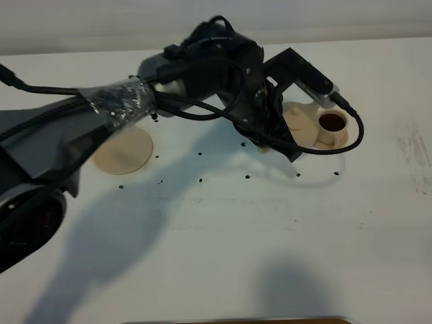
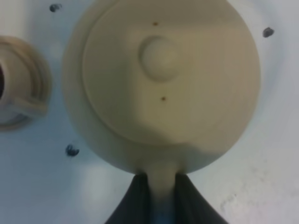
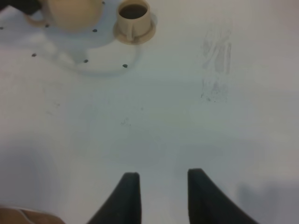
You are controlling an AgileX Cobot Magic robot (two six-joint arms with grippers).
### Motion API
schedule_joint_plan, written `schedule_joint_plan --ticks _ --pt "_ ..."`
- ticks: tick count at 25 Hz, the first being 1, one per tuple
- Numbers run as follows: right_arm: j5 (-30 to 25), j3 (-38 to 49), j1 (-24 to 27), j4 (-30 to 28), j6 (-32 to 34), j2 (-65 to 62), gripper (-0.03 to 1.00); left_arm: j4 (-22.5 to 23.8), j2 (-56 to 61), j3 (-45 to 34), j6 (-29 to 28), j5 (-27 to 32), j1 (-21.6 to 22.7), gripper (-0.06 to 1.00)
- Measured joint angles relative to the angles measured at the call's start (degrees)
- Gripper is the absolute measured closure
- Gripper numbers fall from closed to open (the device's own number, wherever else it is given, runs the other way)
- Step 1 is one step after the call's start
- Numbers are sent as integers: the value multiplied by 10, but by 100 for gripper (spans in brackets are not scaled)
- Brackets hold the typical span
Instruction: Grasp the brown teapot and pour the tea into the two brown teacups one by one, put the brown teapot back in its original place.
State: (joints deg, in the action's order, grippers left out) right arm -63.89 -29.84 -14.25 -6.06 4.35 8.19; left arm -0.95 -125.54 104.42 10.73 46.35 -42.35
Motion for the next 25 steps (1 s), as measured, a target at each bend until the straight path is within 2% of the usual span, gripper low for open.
schedule_joint_plan --ticks 4,9,14,19,22,25 --pt "0 0 0 0 0 0 73 2 7 0 -1 26 3 78" --pt "0 0 0 0 0 0 73 4 23 -1 -2 26 20 78" --pt "0 0 0 0 0 0 73 5 40 -1 -3 23 55 78" --pt "0 0 0 0 0 0 73 10 46 -3 -4 45 89 78" --pt "0 0 0 0 0 0 73 5 72 -29 -4 33 108 78" --pt "0 0 0 0 0 0 73 2 113 -93 -4 6 133 78"
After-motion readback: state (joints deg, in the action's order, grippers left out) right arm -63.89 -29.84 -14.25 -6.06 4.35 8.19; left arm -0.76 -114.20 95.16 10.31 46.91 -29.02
